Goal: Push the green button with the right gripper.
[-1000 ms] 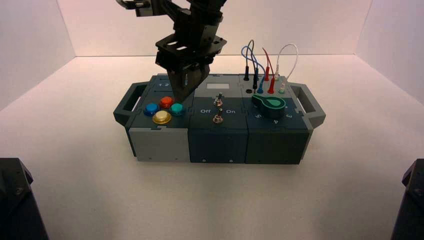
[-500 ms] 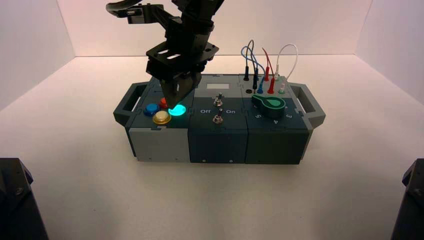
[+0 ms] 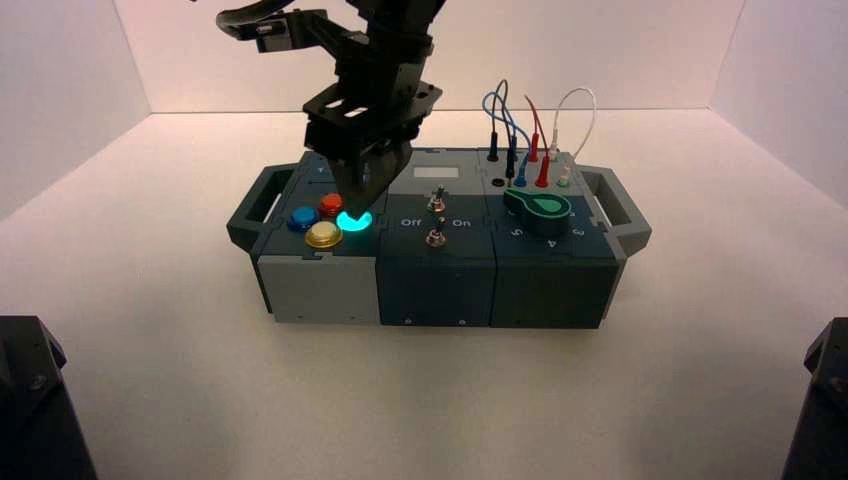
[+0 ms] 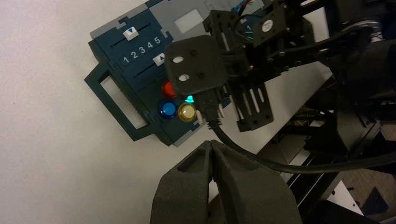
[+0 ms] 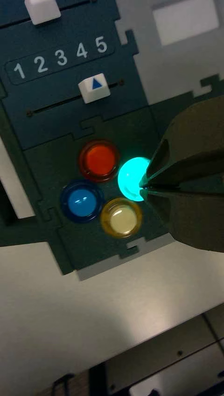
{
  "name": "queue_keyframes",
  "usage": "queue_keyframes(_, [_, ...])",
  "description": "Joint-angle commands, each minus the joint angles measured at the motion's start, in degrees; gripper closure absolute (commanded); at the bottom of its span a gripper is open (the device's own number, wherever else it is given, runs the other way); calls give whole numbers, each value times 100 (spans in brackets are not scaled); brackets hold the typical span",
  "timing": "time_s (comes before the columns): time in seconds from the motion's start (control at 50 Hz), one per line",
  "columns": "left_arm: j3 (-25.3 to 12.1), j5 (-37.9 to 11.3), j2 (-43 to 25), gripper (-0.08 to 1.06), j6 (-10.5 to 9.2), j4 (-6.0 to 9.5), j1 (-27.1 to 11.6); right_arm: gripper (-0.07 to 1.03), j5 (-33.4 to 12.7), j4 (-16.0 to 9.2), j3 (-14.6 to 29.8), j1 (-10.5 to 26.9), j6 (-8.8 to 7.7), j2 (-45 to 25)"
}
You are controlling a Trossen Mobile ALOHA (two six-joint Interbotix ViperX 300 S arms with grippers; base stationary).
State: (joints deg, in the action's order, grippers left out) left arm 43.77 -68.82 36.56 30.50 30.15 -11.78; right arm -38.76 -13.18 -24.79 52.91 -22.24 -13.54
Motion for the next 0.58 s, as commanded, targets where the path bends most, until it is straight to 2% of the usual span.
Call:
queue_keyframes(0.02, [-141, 35, 9, 101, 35, 0, -9, 98, -246, 88, 246, 0, -26, 343])
queue_keyframes(0.26, [-193, 0, 35, 101, 53, -26, -9, 98, -738, 105, 272, 0, -105, 677])
queue_keyframes(0.58, [-185, 35, -97, 101, 62, -35, -9, 98, -914, 88, 105, 0, -70, 932])
